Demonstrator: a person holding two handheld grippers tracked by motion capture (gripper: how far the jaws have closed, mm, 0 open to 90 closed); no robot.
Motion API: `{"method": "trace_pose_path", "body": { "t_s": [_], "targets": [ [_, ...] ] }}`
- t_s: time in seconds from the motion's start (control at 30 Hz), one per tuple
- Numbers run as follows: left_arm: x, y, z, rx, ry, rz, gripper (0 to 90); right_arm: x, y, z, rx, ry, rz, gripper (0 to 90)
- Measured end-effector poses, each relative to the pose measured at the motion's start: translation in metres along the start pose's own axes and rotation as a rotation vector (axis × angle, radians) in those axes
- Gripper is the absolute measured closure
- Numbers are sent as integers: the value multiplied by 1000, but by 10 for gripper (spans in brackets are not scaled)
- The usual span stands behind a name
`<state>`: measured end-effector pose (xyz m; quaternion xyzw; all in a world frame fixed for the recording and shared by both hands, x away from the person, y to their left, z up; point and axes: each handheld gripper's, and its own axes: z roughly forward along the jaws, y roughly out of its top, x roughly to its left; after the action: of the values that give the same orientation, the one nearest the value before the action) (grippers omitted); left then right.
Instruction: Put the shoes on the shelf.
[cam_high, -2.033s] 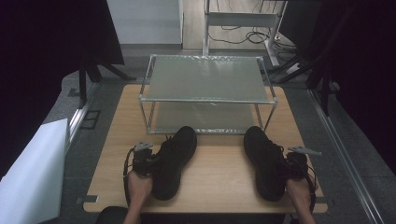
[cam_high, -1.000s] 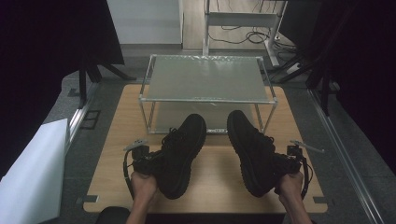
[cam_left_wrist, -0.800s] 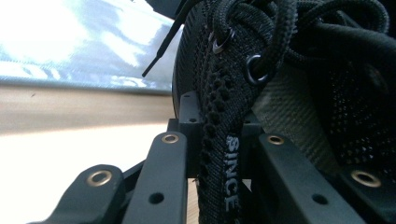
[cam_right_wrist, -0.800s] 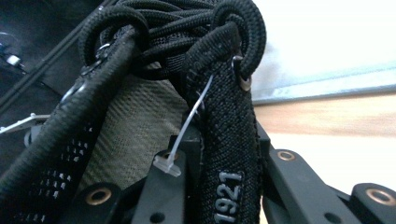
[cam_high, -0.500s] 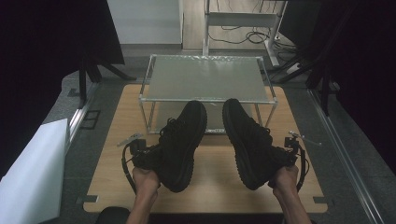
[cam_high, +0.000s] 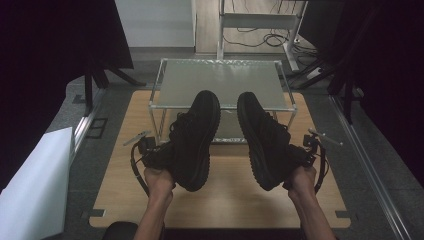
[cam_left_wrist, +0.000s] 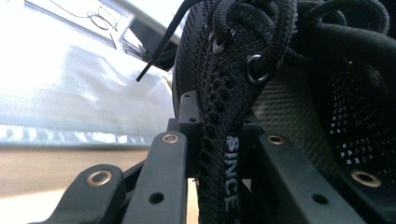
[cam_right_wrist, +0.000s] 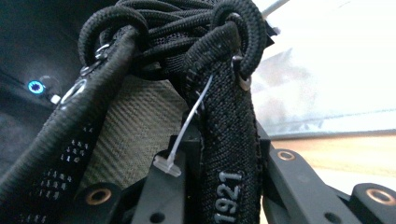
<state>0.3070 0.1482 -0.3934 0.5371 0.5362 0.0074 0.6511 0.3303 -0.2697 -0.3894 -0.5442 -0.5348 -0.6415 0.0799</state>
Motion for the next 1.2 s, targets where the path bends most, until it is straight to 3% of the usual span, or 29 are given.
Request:
{"method": "trace_pose_path", "body": {
  "t_s": [0.07,0.27,0.6,0.83,1.2],
  "targets": [
    [-3,5,4,-6,2,-3,786,2,8,6,-12,13,34,759],
    [-7,19,22,-30,8,-39,785,11,21,22,-24,15,56,758],
    [-10,42,42,-69,28,-83,783,19,40,46,-39,-7,62,758],
    [-14,68,61,-76,82,-75,779,18,60,67,-65,-30,70,758],
    [-7,93,84,-75,172,-83,778,11,84,90,-87,-115,65,757]
  ]
}}
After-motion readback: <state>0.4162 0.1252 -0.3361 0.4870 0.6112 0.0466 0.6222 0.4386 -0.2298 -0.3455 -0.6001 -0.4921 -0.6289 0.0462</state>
